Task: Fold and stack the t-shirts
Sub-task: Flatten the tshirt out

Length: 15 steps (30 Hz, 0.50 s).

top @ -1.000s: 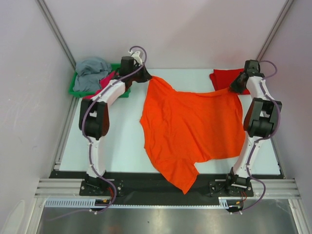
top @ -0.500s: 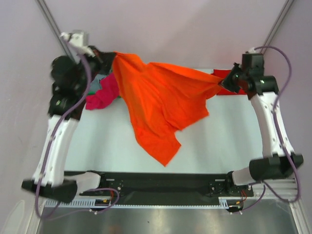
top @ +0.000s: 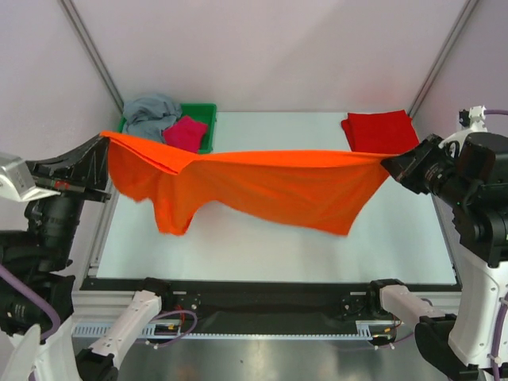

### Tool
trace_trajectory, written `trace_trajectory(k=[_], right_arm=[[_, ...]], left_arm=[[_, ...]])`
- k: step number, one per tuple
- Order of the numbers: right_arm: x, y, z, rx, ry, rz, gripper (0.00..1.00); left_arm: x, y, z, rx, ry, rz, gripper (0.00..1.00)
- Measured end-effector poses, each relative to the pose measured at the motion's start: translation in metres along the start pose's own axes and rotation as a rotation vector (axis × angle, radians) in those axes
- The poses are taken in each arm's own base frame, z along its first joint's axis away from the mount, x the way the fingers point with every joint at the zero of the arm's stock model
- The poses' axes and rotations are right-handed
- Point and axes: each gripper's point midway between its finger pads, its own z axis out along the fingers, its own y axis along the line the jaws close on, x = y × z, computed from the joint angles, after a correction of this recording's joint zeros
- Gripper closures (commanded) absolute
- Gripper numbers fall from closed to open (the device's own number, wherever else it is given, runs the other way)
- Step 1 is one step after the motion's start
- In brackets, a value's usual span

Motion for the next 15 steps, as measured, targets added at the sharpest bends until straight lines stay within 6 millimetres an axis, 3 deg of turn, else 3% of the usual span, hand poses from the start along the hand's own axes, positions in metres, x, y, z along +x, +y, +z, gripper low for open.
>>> trace_trajectory(k=[7, 12, 15], right_arm=[[0.005, 0.022, -0.017, -0.099, 0.051, -0.013, 1.0], [0.0, 0.038, -0.018, -0.175, 0.043, -0.004, 1.0], [-0.01, 0.047, -0.008, -0.204, 0.026, 0.007, 1.0]], left_arm=[[-0.006, 0.014, -0.007, -0.08, 0.013, 0.043, 1.0], [-0.033, 0.013, -0.002, -0.083, -0.042, 0.051, 1.0], [-0.051, 0.009, 0.006, -0.069, -0.084, 0.051, 1.0]])
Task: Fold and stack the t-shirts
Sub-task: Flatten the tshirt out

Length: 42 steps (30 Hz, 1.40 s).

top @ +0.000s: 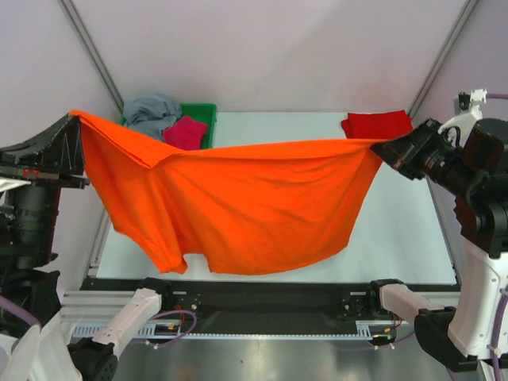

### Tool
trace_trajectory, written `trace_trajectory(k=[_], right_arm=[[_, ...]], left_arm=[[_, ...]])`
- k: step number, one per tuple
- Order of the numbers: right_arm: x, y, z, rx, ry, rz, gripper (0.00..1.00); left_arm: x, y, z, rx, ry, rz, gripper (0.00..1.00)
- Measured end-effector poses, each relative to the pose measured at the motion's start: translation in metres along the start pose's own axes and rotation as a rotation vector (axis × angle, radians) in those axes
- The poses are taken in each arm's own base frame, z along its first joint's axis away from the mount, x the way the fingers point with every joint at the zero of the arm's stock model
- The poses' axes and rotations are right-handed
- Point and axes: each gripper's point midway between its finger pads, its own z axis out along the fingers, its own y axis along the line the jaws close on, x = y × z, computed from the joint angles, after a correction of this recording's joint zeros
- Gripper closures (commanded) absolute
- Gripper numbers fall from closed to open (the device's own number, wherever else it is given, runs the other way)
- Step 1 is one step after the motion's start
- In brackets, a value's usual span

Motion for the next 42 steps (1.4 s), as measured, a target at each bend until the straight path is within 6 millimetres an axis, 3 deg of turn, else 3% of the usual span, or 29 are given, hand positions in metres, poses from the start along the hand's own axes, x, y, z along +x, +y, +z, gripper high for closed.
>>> trace_trajectory(k=[2, 5, 11, 14, 18, 23, 26, 30, 34, 38, 42], right_arm=[[-0.011, 0.004, 0.014, -0.018, -0.015, 0.007, 1.0], [-0.028, 0.006, 0.04, -0.04, -0.035, 0.009, 1.0], [-0.057, -0.001, 0.1, -0.047, -0.051, 0.009, 1.0], [-0.06, -0.004, 0.108, -0.046, -0.054, 0.013, 1.0], [-0.063, 0.009, 0.091, -0.086, -0.083, -0.002, 1.0], [-0.06, 0.03, 0.044, -0.145, -0.132, -0.03, 1.0], [-0.056, 0.046, 0.009, -0.19, -0.167, -0.046, 1.0], [-0.042, 0.06, -0.03, -0.238, -0.181, -0.051, 1.0], [-0.024, 0.07, -0.065, -0.275, -0.187, -0.054, 1.0], [-0.01, 0.067, -0.077, -0.275, -0.169, -0.036, 1.0], [0.002, 0.046, -0.055, -0.213, -0.108, 0.006, 1.0]], left_arm=[[-0.003, -0.003, 0.01, 0.019, -0.022, -0.001, 1.0], [0.008, -0.006, 0.031, 0.04, -0.021, 0.0, 1.0], [0.054, -0.005, 0.089, 0.045, 0.047, -0.001, 1.0], [0.075, -0.004, 0.107, 0.042, 0.088, -0.001, 1.0], [0.072, -0.004, 0.104, 0.041, 0.083, 0.001, 1.0], [0.018, -0.007, 0.067, 0.047, -0.026, 0.016, 1.0], [-0.024, -0.01, 0.032, 0.054, -0.12, 0.018, 1.0], [-0.088, -0.014, -0.031, 0.067, -0.283, 0.02, 1.0], [-0.123, -0.017, -0.073, 0.076, -0.384, 0.021, 1.0], [-0.122, -0.02, -0.076, 0.094, -0.384, 0.022, 1.0], [-0.069, -0.021, -0.044, 0.11, -0.251, 0.019, 1.0]])
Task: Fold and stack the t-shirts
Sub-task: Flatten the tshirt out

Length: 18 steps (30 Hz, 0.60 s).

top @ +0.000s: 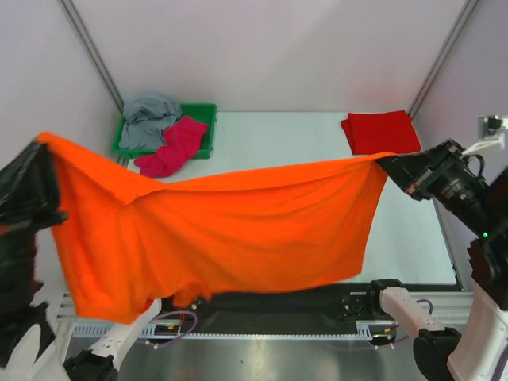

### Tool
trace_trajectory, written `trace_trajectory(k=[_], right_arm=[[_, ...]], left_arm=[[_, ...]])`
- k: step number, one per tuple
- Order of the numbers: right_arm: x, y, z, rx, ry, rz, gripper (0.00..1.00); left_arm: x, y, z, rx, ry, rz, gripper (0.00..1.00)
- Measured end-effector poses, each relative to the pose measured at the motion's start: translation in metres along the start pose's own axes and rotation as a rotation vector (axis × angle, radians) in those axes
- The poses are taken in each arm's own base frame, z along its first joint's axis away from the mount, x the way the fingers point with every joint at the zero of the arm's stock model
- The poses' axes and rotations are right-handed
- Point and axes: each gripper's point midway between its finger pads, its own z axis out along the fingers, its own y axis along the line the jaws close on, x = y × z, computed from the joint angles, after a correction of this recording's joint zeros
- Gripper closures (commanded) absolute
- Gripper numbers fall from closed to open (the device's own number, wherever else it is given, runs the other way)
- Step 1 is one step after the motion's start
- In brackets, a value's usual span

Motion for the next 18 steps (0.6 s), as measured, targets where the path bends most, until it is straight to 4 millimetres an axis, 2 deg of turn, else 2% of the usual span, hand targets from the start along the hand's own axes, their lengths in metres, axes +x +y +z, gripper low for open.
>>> trace_trajectory(k=[3, 6, 10, 11, 12, 16, 18], right_arm=[[0.011, -0.038, 0.028, 0.096, 0.047, 0.051, 1.0], [0.029, -0.09, 0.065, 0.212, 0.107, 0.107, 1.0], [0.062, -0.18, 0.129, 0.378, 0.192, 0.17, 1.0], [0.073, -0.204, 0.144, 0.418, 0.214, 0.184, 1.0], [0.087, -0.231, 0.156, 0.464, 0.241, 0.202, 1.0], [0.133, -0.322, 0.189, 0.62, 0.33, 0.268, 1.0], [0.139, -0.353, 0.202, 0.664, 0.336, 0.287, 1.0]], left_arm=[[0.072, 0.003, 0.019, 0.008, 0.149, -0.017, 1.0], [0.164, 0.007, 0.041, 0.019, 0.325, -0.036, 1.0], [0.33, 0.013, 0.052, 0.03, 0.63, -0.088, 1.0], [0.376, 0.014, 0.05, 0.031, 0.712, -0.107, 1.0], [0.431, 0.015, 0.043, 0.031, 0.814, -0.13, 1.0], [0.575, 0.016, 0.007, 0.024, 1.082, -0.2, 1.0], [0.635, 0.015, -0.016, 0.022, 1.197, -0.237, 1.0]])
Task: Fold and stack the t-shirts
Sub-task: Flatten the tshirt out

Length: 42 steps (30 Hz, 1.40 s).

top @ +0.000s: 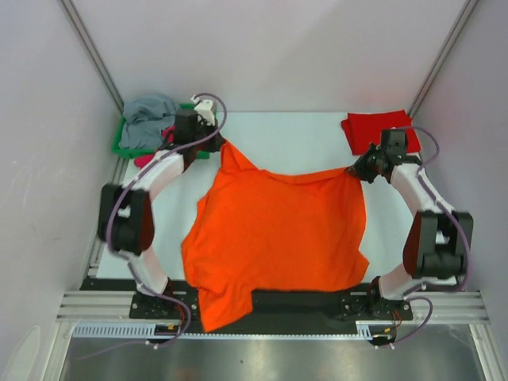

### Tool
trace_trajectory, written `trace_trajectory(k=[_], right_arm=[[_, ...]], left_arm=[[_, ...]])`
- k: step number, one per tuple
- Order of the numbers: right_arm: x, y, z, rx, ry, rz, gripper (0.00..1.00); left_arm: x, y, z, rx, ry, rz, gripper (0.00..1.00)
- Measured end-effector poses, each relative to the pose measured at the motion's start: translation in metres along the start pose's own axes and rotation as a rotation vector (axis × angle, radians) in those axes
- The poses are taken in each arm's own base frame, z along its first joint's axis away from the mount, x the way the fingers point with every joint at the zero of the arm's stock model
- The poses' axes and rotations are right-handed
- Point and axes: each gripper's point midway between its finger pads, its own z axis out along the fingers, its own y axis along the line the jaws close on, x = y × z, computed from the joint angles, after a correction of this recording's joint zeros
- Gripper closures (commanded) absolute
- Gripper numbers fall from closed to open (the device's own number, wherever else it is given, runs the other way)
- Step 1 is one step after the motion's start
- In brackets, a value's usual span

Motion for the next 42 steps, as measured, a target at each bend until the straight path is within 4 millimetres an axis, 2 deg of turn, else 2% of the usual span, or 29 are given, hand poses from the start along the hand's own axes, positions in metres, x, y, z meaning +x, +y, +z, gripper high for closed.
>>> trace_trajectory(k=[2, 3, 5, 6, 9, 12, 13, 15, 17, 22, 26, 30, 38, 42], right_arm=[[-0.009, -0.015, 0.029, 0.027, 0.01, 0.016, 1.0], [-0.012, -0.02, 0.041, 0.036, 0.015, 0.018, 1.0], [-0.02, -0.03, 0.063, 0.055, 0.028, 0.023, 1.0], [-0.025, -0.031, 0.071, 0.056, 0.035, 0.022, 1.0], [-0.044, -0.027, 0.098, 0.039, 0.049, 0.012, 1.0], [-0.064, -0.017, 0.117, 0.011, 0.064, 0.013, 1.0], [-0.071, -0.014, 0.122, -0.001, 0.064, 0.013, 1.0], [-0.085, -0.009, 0.127, -0.015, 0.066, 0.019, 1.0], [-0.098, -0.005, 0.129, -0.029, 0.063, 0.024, 1.0], [-0.118, 0.002, 0.137, -0.066, 0.087, 0.045, 1.0], [-0.115, -0.005, 0.149, -0.065, 0.145, 0.07, 1.0], [-0.105, -0.009, 0.153, -0.063, 0.198, 0.091, 1.0], [-0.102, 0.0, 0.138, -0.051, 0.245, 0.13, 1.0], [-0.096, -0.01, 0.128, 0.01, 0.277, 0.163, 1.0]], left_arm=[[0.025, 0.009, 0.036, 0.007, 0.068, -0.019, 1.0], [0.029, 0.013, 0.052, 0.009, 0.083, -0.024, 1.0], [0.025, 0.018, 0.075, 0.012, 0.078, -0.024, 1.0], [0.019, 0.019, 0.085, 0.015, 0.069, -0.024, 1.0], [-0.019, 0.018, 0.103, 0.024, -0.005, -0.006, 1.0], [-0.059, 0.014, 0.109, 0.034, -0.08, 0.011, 1.0], [-0.066, 0.014, 0.109, 0.036, -0.094, 0.014, 1.0], [-0.078, 0.012, 0.108, 0.036, -0.118, 0.019, 1.0], [-0.081, 0.013, 0.108, 0.032, -0.125, 0.014, 1.0], [-0.066, 0.02, 0.119, 0.011, -0.082, -0.001, 1.0], [-0.044, 0.027, 0.129, -0.008, -0.022, -0.023, 1.0], [-0.033, 0.03, 0.13, -0.03, 0.015, -0.031, 1.0], [-0.023, 0.028, 0.122, -0.071, 0.073, -0.046, 1.0], [-0.014, 0.014, 0.103, -0.067, 0.108, -0.044, 1.0]])
